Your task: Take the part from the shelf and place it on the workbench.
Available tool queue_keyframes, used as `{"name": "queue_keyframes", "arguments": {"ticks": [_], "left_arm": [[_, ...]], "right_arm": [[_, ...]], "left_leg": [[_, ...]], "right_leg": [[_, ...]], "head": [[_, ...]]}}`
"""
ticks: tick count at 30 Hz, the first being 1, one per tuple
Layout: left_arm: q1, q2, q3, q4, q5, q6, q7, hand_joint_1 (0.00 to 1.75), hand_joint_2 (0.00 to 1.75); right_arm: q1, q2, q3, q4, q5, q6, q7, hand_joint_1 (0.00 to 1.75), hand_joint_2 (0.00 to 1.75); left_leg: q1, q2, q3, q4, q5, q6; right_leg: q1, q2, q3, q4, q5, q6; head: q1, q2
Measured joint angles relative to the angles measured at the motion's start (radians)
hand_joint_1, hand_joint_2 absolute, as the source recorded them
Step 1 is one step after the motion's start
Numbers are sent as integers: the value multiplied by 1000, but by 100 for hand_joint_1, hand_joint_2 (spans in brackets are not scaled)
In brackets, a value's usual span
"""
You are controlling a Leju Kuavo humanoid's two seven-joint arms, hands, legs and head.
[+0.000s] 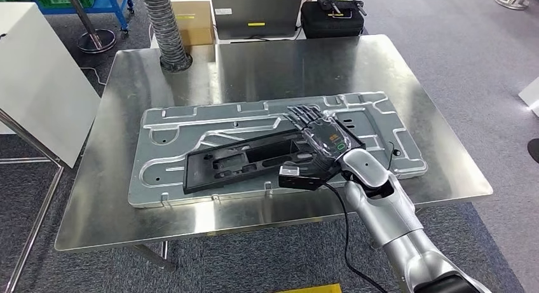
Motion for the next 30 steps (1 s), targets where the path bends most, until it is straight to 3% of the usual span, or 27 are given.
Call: {"name": "queue_keyframes", "arguments": {"ticks": [2, 4, 6, 8, 9, 11, 13, 14, 15, 16, 18, 19, 20, 23, 24, 25, 27, 28, 29, 30], "left_arm": [[0, 0, 1, 0, 6, -2, 4, 0, 0], [-1, 0, 2, 0, 11, -4, 7, 0, 0], [-2, 0, 5, 0, 15, -6, 8, 0, 0], [-1, 0, 7, 0, 19, -7, 8, 0, 0], [0, 0, 8, 0, 20, -7, 7, 0, 0], [1, 0, 10, 0, 21, -7, 7, 0, 0], [2, 0, 14, 0, 21, -7, 6, 0, 0], [2, 0, 16, 0, 21, -7, 6, 0, 0], [2, 0, 18, 0, 21, -6, 6, 0, 0], [2, 1, 20, 0, 21, -6, 6, 0, 0], [0, 1, 22, 0, 21, -5, 6, 0, 0], [-2, 1, 22, 0, 21, -5, 6, 0, 0], [-3, 1, 22, 0, 21, -5, 6, 0, 0], [-1, 1, 23, 0, 21, -5, 6, 0, 0], [-1, 1, 23, 0, 21, -5, 6, 0, 0], [-2, 1, 23, 0, 21, -5, 6, 0, 0], [-3, 0, 23, 0, 21, -5, 6, 0, 0], [-2, 0, 24, 0, 21, -5, 6, 0, 0], [-2, 0, 24, 0, 21, -6, 6, 0, 0], [-2, 0, 24, 0, 21, -6, 6, 0, 0]], "right_arm": [[-6, 0, 0, 1, -2, 1, -3, 0, 0], [-16, 2, 0, 2, -4, 3, -8, 0, 0], [-26, 3, 1, 6, -5, 7, -13, 0, 0], [-35, 3, 3, 12, -6, 11, -17, 0, 0], [-41, 2, 5, 15, -7, 12, -19, 0, 0], [-52, -2, 9, 21, -9, 12, -22, 0, 0], [-56, -5, 15, 27, -12, 12, -23, 0, 0], [-56, -6, 18, 31, -13, 12, -23, 0, 0], [-56, -6, 21, 34, -14, 12, -23, 0, 0], [-57, -6, 23, 37, -15, 11, -23, 0, 0], [-61, -6, 25, 41, -17, 11, -23, 0, 0], [-64, -6, 26, 42, -18, 11, -23, 0, 0], [-66, -6, 27, 43, -19, 10, -23, 0, 0], [-70, -6, 30, 48, -19, 10, -23, 0, 0], [-70, -5, 30, 50, -19, 10, -23, 0, 0], [-72, -4, 31, 51, -19, 10, -23, 0, 0], [-74, -2, 31, 55, -19, 10, -23, 0, 0], [-75, -2, 32, 56, -19, 10, -23, 0, 0], [-74, -1, 32, 59, -19, 11, -22, 0, 0], [-74, -1, 33, 61, -19, 11, -22, 0, 0]], "left_leg": [[0, -1, 0, 5, 0, -4], [-3, -5, -4, 11, -1, -13], [-5, -8, -7, 13, 2, -24], [-4, -9, -12, 16, -1, -34], [-4, -11, -21, 34, -19, -38], [0, -16, -56, 130, -93, -43], [3, -19, -98, 265, -167, -46], [3, -19, -103, 300, -182, -46], [3, -19, -88, 295, -177, -45], [3, -19, -53, 247, -156, -42], [0, -14, 43, 95, -110, -34], [-3, -12, 75, 38, -96, -30], [-6, -10, 88, 8, -90, -27], [-9, -9, 73, 3, -68, -14], [-6, -7, 64, 1, -55, -7], [-3, -4, 52, -2, -40, -1], [-2, -1, 22, -2, -15, 7], [-3, -1, 6, -1, -3, 7], [-3, 0, -9, 0, 7, 6], [-3, 0, -24, 1, 17, 5]], "right_leg": [[-3, 2, 71, -139, 66, -3], [0, 7, 122, -244, 107, -14], [6, 7, 125, -258, 116, -28], [2, 4, 120, -262, 124, -42], [0, 3, 117, -266, 129, -51], [-2, 0, 107, -270, 142, -62], [0, -1, 91, -270, 153, -65], [1, -1, 82, -269, 160, -65], [1, -1, 74, -268, 167, -64], [2, -1, 67, -267, 174, -62], [5, -1, 54, -265, 188, -55], [7, -1, 49, -265, 196, -50], [8, -2, 46, -265, 204, -44], [5, -3, 39, -272, 224, -25], [3, -3, 32, -262, 208, -19], [2, -3, 19, -233, 172, -12], [-1, -3, -19, -114, 64, 1], [-2, -4, -34, -44, 23, 6], [-2, -4, -39, 6, 4, 9], [-2, -4, -27, 25, 5, 11]], "head": [[0, 0], [0, 0], [0, 0], [0, 0], [0, 0], [0, 0], [0, 0], [0, 0], [0, 0], [0, 0], [0, 0], [0, 0], [0, 0], [0, 0], [0, 0], [0, 0], [0, 0], [0, 0], [0, 0], [0, 0]]}}
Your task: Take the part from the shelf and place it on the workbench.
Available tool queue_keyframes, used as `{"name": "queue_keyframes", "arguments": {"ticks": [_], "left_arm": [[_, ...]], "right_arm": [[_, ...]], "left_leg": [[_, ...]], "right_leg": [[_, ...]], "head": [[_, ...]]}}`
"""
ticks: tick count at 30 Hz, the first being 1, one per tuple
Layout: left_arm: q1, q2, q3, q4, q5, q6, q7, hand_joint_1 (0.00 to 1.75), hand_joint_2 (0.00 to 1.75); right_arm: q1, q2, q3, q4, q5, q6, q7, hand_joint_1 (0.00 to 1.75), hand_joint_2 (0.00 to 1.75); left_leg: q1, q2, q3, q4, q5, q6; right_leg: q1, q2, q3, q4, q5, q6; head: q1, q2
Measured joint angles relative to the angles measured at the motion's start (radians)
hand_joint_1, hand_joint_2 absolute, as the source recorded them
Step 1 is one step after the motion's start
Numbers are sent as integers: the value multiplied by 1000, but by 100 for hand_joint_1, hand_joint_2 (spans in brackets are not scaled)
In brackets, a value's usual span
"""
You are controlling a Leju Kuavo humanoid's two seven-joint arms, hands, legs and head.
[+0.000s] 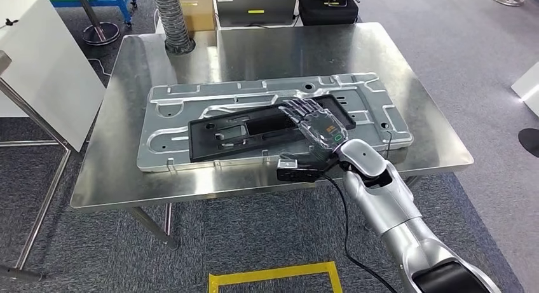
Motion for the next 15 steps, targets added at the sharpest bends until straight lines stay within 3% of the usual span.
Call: {"name": "queue_keyframes", "arguments": {"ticks": [1, 2, 4, 6, 8, 9, 11, 13, 14, 15], "left_arm": [[0, 0, 0, 0, 0, 0, 0, 0, 0], [0, 0, 0, 0, 0, 0, 0, 0, 0], [-1, 0, 0, 0, 0, 0, 0, 0, 0], [-3, 0, 0, 0, -1, 0, -1, 0, 0], [-2, 0, 0, 0, -1, 0, -1, 0, 0], [-2, 0, 0, 0, -1, 0, -1, 0, 0], [0, 0, 0, 0, -1, 1, -1, 0, 0], [1, 0, 0, 0, -1, 1, -1, 0, 0], [1, 0, 0, 0, -2, 1, -1, 0, 0], [1, 0, 0, 0, -2, 1, -1, 0, 0]], "right_arm": [[0, 0, 1, 2, 0, 0, 0, 0, 0], [-1, 0, 1, 3, 0, 0, 1, 0, 0], [-5, 1, 1, 4, 0, -1, 2, 0, 0], [-9, 2, 1, 4, 0, -2, 4, 0, 0], [-10, 2, 1, 6, -1, -2, 6, 0, 0], [-10, 2, 2, 6, -1, -3, 7, 0, 0], [-10, 1, 3, 7, -1, -4, 8, 0, 0], [-8, -4, 4, 7, 0, -6, 10, 0, 0], [-6, -7, 6, 8, 0, -8, 11, 0, 0], [-4, -10, 8, 9, 0, -9, 12, 0, 0]], "left_leg": [[0, 0, -14, 2, 9, -2], [0, 0, -26, 4, 18, -4], [-1, -2, -43, 8, 33, -13], [-2, -5, -48, 9, 47, -24], [0, -7, -49, 6, 58, -36], [1, -9, -55, 14, 49, -41], [3, -16, -82, 83, -26, -47], [6, -19, -116, 217, -126, -51], [8, -19, -123, 274, -150, -54], [8, -19, -116, 304, -150, -56]], "right_leg": [[0, 0, 31, -20, 16, 0], [0, 1, 80, -75, 36, -2], [2, 12, 189, -218, 45, -15], [8, 22, 236, -290, 39, -34], [9, 19, 230, -299, 54, -53], [7, 17, 225, -303, 64, -61], [2, 13, 204, -310, 90, -75], [4, 11, 172, -309, 114, -80], [4, 11, 155, -307, 126, -79], [4, 10, 138, -305, 138, -78]], "head": [[0, 0], [0, 0], [0, 0], [0, 0], [0, 0], [0, 0], [0, 0], [0, 0], [0, 0], [0, 0]]}}
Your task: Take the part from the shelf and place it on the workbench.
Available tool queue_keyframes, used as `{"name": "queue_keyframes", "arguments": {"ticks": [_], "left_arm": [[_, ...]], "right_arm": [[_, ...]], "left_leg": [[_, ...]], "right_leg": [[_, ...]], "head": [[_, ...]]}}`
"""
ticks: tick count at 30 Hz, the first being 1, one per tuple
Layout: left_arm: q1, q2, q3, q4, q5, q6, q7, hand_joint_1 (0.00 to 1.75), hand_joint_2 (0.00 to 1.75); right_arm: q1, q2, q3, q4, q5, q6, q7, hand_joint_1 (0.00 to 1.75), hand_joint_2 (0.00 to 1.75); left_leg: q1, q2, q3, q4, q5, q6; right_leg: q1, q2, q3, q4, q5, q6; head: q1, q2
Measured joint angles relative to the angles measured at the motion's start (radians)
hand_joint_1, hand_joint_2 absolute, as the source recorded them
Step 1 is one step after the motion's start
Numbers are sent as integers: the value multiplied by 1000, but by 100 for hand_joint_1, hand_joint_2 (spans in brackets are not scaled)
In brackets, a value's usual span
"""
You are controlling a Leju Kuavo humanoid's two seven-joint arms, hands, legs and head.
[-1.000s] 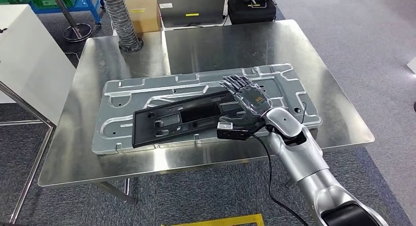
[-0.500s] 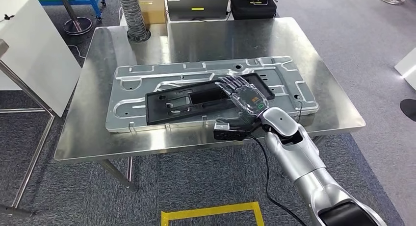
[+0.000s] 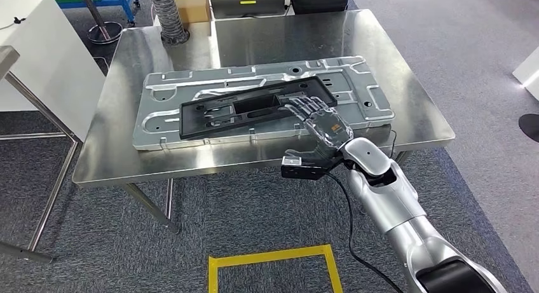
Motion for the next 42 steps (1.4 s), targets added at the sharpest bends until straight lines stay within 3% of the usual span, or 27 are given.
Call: {"name": "queue_keyframes", "arguments": {"ticks": [1, 3, 5, 6, 8, 9, 10, 11, 13, 14, 16, 18, 20, 21, 22, 24, 26, 28, 29, 30, 32, 34, 36, 37, 39, 40, 42], "left_arm": [[0, 0, 0, 0, 0, 0, 0, 0, 0], [-2, 1, 0, 0, 0, 1, 0, 0, 0], [-6, 2, 0, 0, -1, 2, 0, 0, 0], [-8, 2, 0, 0, -2, 2, 0, 0, 0], [-7, 2, 0, 0, -3, 3, 0, 0, 0], [-6, 2, 0, 0, -3, 3, 1, 0, 0], [-5, 2, 0, 0, -3, 3, 1, 0, 0], [-4, 2, 0, 1, -3, 3, 1, 0, 0], [-4, 2, 0, 1, -3, 3, 1, 0, 0], [-3, 2, 0, 1, -4, 3, 1, 0, 0], [-1, 2, 0, 1, -5, 3, 1, 0, 0], [0, 2, 0, 1, -6, 3, 2, 0, 0], [0, 2, 0, 1, -6, 3, 1, 0, 0], [0, 2, 0, 1, -6, 2, 1, 0, 0], [0, 2, 0, 1, -7, 2, 1, 0, 0], [2, 2, 0, 1, -7, 2, 1, 0, 0], [5, 2, 0, 1, -8, 1, 1, 0, 0], [5, 2, 0, 1, -8, 1, 2, 0, 0], [6, 2, 0, 1, -8, 1, 2, 0, 0], [5, 2, 0, 1, -8, 1, 2, 0, 0], [5, 2, 0, 1, -8, 1, 2, 0, 0], [3, 3, 0, 1, -8, 1, 2, 0, 0], [0, 5, 0, 0, -7, 1, 1, 0, 0], [-1, 6, 0, 0, -6, 1, 1, 0, 0], [2, 5, 0, 1, -6, 1, 1, 0, 0], [3, 6, 0, 1, -5, 1, 1, 0, 0], [5, 6, 0, 1, -2, 2, 0, 0, 0]], "right_arm": [[2, -1, 2, 0, 0, -1, 0, 0, 0], [5, -2, 4, 1, 0, -3, 3, 0, 0], [6, -2, 4, 1, 0, -5, 7, 0, 0], [6, -2, 4, 1, 1, -5, 8, 0, 0], [9, -2, 4, 1, 1, -6, 9, 0, 0], [10, 0, 4, 1, 2, -6, 9, 0, 0], [12, 2, 4, 2, 2, -6, 10, 0, 0], [12, 4, 4, 2, 2, -6, 10, 0, 0], [14, 10, 4, 3, 2, -6, 11, 0, 0], [15, 13, 4, 3, 2, -6, 11, 0, 0], [19, 16, 4, 5, 2, -6, 11, 0, 0], [20, 17, 4, 6, 2, -6, 11, 0, 0], [18, 17, 3, 6, 2, -6, 11, 0, 0], [17, 17, 2, 6, 1, -6, 11, 0, 0], [18, 18, 2, 6, 1, -6, 11, 0, 0], [21, 18, 1, 7, 0, -6, 11, 0, 0], [22, 17, 2, 7, 0, -6, 11, 0, 0], [23, 12, 2, 7, 0, -5, 12, 0, 0], [26, 9, 1, 7, -1, -5, 14, 0, 0], [31, 8, 0, 7, -1, -6, 16, 0, 0], [45, 7, -5, 7, -3, -7, 24, 0, 0], [60, 7, -17, 7, -6, -11, 32, 0, 0], [73, 6, -33, 6, -12, -19, 39, 0, 0], [80, 6, -42, 6, -17, -23, 43, 0, 0], [98, 6, -61, 6, -27, -29, 49, 0, 0], [110, 8, -71, 6, -34, -32, 51, 0, 0], [140, 16, -103, 6, -61, -42, 51, 0, 0]], "left_leg": [[0, 0, 23, -4, 20, -1], [1, 3, 118, -109, 61, 4], [-4, 4, 213, -246, 51, 11], [-7, 5, 235, -285, 39, 15], [-10, 4, 230, -299, 46, 26], [-8, 8, 222, -301, 58, 34], [-6, 11, 210, -304, 71, 42], [-3, 15, 196, -305, 86, 48], [-4, 20, 163, -304, 114, 54], [-4, 21, 146, -304, 127, 53], [-4, 23, 110, -302, 152, 50], [-3, 23, 80, -298, 175, 44], [-5, 21, 61, -293, 193, 33], [-5, 20, 57, -293, 201, 27], [-5, 19, 55, -294, 211, 20], [-2, 17, 51, -297, 219, 8], [0, 11, 31, -252, 163, -1], [2, 6, -1, -134, 59, -4], [3, 4, -14, -66, 22, -5], [3, 3, -16, -17, 9, -5], [3, 2, 24, -4, 44, -1], [-2, 6, 129, -119, 76, 12], [-10, 12, 229, -261, 51, 23], [-14, 15, 254, -302, 36, 26], [-15, 17, 247, -323, 49, 32], [-11, 20, 239, -328, 63, 38], [-3, 26, 212, -335, 94, 49]], "right_leg": [[0, 0, -17, 3, 11, 2], [0, 0, -48, 11, 32, 8], [4, -2, -67, 18, 51, 19], [5, -3, -71, 18, 61, 25], [6, -5, -73, 11, 79, 37], [3, -5, -78, 13, 74, 43], [1, -6, -88, 29, 47, 49], [-1, -6, -104, 65, 1, 55], [-3, -8, -141, 193, -110, 66], [-4, -9, -153, 259, -140, 71], [-5, -9, -137, 315, -125, 75], [-6, -7, -49, 235, -80, 74], [-3, -1, 63, 86, -92, 62], [0, 1, 96, 35, -105, 54], [4, 2, 110, 7, -113, 44], [4, -1, 101, 0, -98, 27], [0, -4, 85, -5, -73, 12], [2, -5, 58, -5, -49, 3], [3, -5, 41, -4, -36, 1], [5, -4, 24, -2, -24, 0], [9, -4, -11, 3, 0, 1], [14, -4, -39, 8, 21, 5], [17, -6, -54, 10, 42, 14], [18, -8, -57, 9, 53, 19], [16, -11, -60, 1, 72, 30], [15, -10, -65, 4, 63, 36], [10, -9, -90, 65, -17, 52]], "head": [[0, 0], [0, 0], [0, 0], [0, 0], [0, 0], [0, 0], [0, 0], [0, 0], [0, 0], [0, 0], [0, 0], [0, 0], [0, 0], [0, 0], [0, 0], [0, 0], [0, 0], [0, 0], [0, 0], [0, 0], [0, 0], [0, 0], [0, 0], [0, 0], [0, 0], [0, 0], [0, 0]]}}
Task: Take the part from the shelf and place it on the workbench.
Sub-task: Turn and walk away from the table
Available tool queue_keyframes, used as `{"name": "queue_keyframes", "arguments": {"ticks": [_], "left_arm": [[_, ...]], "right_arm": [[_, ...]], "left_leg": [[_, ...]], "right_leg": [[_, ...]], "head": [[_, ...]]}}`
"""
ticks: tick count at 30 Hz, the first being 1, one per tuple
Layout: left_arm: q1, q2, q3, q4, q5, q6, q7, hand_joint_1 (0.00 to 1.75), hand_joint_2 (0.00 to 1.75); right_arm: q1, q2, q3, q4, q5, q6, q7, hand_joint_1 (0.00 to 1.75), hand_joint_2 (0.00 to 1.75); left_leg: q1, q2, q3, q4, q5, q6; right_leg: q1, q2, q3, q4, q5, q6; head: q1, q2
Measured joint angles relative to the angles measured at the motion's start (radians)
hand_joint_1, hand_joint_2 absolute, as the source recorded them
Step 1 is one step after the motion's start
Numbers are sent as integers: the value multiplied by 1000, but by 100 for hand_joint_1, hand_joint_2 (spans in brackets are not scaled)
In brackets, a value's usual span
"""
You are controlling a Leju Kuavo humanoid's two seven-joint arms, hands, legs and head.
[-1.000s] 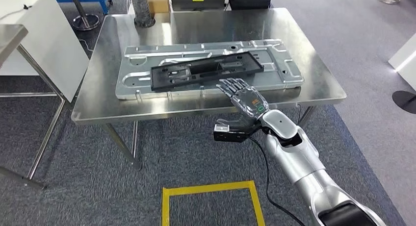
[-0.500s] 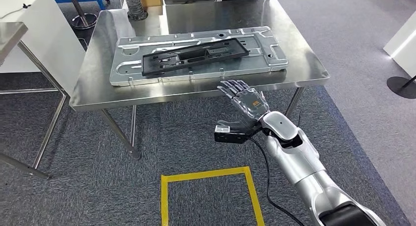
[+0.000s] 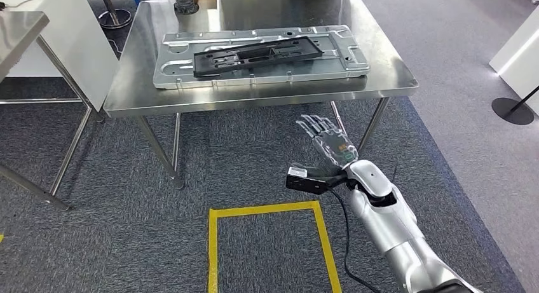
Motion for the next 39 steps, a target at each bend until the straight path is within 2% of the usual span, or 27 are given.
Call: {"name": "queue_keyframes", "arguments": {"ticks": [2, 3, 4, 5, 7, 9, 10, 12, 14, 17, 18, 19, 20, 21, 23, 25, 26, 28, 29, 31, 33, 34, 35, 36, 37, 38, 39], "left_arm": [[1, 0, 0, 0, 3, 1, -1, 0, 0], [2, 0, 0, 0, 3, 1, -1, 0, 0], [3, 0, 0, 0, 3, 2, -1, 0, 0], [3, 0, 0, 0, 3, 3, 0, 0, 0], [3, -1, 0, 0, 2, 5, 1, 0, 0], [0, -1, 0, 0, -2, 7, 4, 0, 0], [-2, -1, 0, 0, -5, 8, 5, 0, 0], [-3, -1, 0, 0, -13, 8, 10, 0, 0], [-2, -1, -2, 0, -21, 8, 17, 0, 0], [-3, -1, -4, 0, -31, 8, 27, 0, 0], [-4, -1, -4, 0, -32, 8, 30, 0, 0], [-5, -1, -5, 0, -32, 9, 32, 0, 0], [-5, -1, -5, 0, -33, 9, 33, 0, 0], [-7, -1, -5, 0, -33, 10, 34, 0, 0], [-13, 0, -6, -1, -33, 13, 34, 0, 0], [-23, 1, -7, -2, -33, 17, 34, 0, 0], [-26, 0, -9, -2, -33, 18, 34, 0, 0], [-27, -3, -12, -2, -36, 17, 34, 0, 0], [-29, -5, -13, -2, -38, 17, 35, 0, 0], [-34, -8, -20, -1, -40, 14, 36, 0, 0], [-39, -12, -26, -1, -42, 12, 38, 0, 0], [-39, -14, -28, -1, -42, 12, 40, 0, 0], [-40, -15, -29, -1, -42, 11, 43, 0, 0], [-40, -16, -30, -1, -43, 11, 48, 0, 0], [-41, -17, -31, -1, -45, 11, 52, 0, 0], [-43, -17, -33, -2, -46, 11, 57, 0, 0], [-44, -18, -35, -2, -48, 11, 59, 0, 0]], "right_arm": [[40, 15, -49, 1, -49, -11, -15, 0, 0], [66, 25, -79, 3, -82, -16, -32, 0, 0], [93, 34, -110, 7, -117, -23, -53, 0, 0], [119, 43, -140, 14, -149, -30, -75, 0, 0], [161, 58, -197, 40, -198, -51, -112, 0, 0], [192, 68, -246, 75, -227, -71, -135, 0, 0], [207, 72, -271, 99, -240, -77, -144, 0, 0], [236, 74, -318, 163, -268, -86, -159, 0, 0], [250, 74, -358, 246, -296, -90, -169, 0, 0], [255, 74, -419, 400, -337, -90, -170, 0, 0], [257, 74, -441, 449, -348, -86, -166, 0, 0], [259, 74, -461, 495, -359, -80, -159, 0, 0], [261, 74, -479, 539, -369, -70, -151, 0, 0], [262, 74, -494, 577, -380, -57, -144, 0, 0], [264, 76, -521, 645, -413, -22, -128, 0, 0], [269, 77, -549, 701, -455, 15, -115, 0, 0], [272, 77, -565, 727, -476, 33, -109, 0, 0], [282, 78, -601, 772, -519, 65, -94, 0, 0], [289, 81, -621, 793, -543, 80, -85, 0, 0], [303, 92, -661, 825, -588, 104, -67, 0, 0], [311, 107, -701, 849, -633, 122, -43, 0, 87], [314, 115, -719, 859, -650, 128, -30, 0, 131], [317, 124, -738, 869, -666, 135, -16, 0, 175], [320, 132, -756, 877, -677, 140, -1, 0, 131], [324, 141, -774, 884, -688, 143, 14, 0, 87], [326, 149, -791, 890, -698, 146, 26, 0, 44], [327, 156, -806, 894, -706, 148, 35, 0, 0]], "left_leg": [[1, 1, -35, 1, 28, 3], [1, 1, -52, 2, 40, 1], [2, 2, -69, 4, 52, -2], [5, 1, -87, 7, 63, -5], [9, -2, -119, 17, 82, -17], [10, -7, -142, 28, 97, -32], [10, -10, -146, 31, 105, -38], [12, -19, -149, 28, 119, -52], [15, -25, -164, 55, 85, -62], [16, -26, -213, 227, -61, -64], [14, -26, -223, 289, -90, -63], [12, -26, -219, 327, -96, -60], [8, -26, -198, 331, -82, -53], [1, -27, -157, 296, -56, -40], [-19, -25, -41, 149, -31, -2], [-36, -24, 43, 17, -48, 20], [-40, -24, 58, -15, -54, 24], [-40, -27, 55, -38, -31, 25], [-37, -27, 49, -46, -16, 29], [-30, -28, 28, -54, 14, 31], [-27, -30, -5, -49, 36, 27], [-25, -29, -23, -43, 45, 23], [-20, -28, -42, -35, 53, 17], [-14, -28, -63, -23, 60, 10], [-8, -28, -83, -7, 64, 3], [-3, -29, -104, 10, 66, -5], [-1, -30, -120, 26, 67, -13]], "right_leg": [[-5, 0, -33, 132, -105, 17], [-8, -1, -41, 192, -127, 23], [-11, -1, -36, 228, -124, 28], [-14, -1, -16, 229, -101, 32], [-24, 2, 83, 121, -63, 40], [-26, 12, 185, -25, -81, 31], [-24, 16, 210, -65, -96, 21], [-19, 12, 210, -76, -94, -4], [-18, 2, 198, -78, -77, -25], [-10, -10, 160, -78, -44, -45], [-5, -14, 145, -77, -33, -48], [1, -16, 129, -76, -22, -50], [8, -18, 114, -75, -11, -52], [15, -19, 100, -75, -1, -54], [23, -22, 81, -74, 18, -56], [22, -29, 71, -75, 35, -52], [20, -34, 69, -77, 44, -47], [14, -36, 67, -84, 54, -37], [13, -31, 62, -74, 36, -31], [5, -20, 38, 4, -55, -17], [-9, -16, 8, 140, -145, -1], [-17, -16, 4, 191, -156, 7], [-24, -16, 16, 212, -144, 16], [-32, -16, 46, 194, -117, 26], [-41, -16, 94, 142, -92, 36], [-48, -14, 150, 69, -88, 47], [-51, -9, 196, 5, -98, 46]], "head": [[0, 0], [0, 0], [0, 0], [0, 0], [0, 0], [0, 0], [0, 0], [0, 0], [0, 0], [0, 0], [0, 0], [0, 0], [0, 0], [0, 0], [0, 0], [0, 0], [0, 0], [0, 0], [0, 0], [0, 0], [0, 0], [0, 0], [0, 0], [0, 0], [0, 0], [0, 0], [-1, 0]]}}
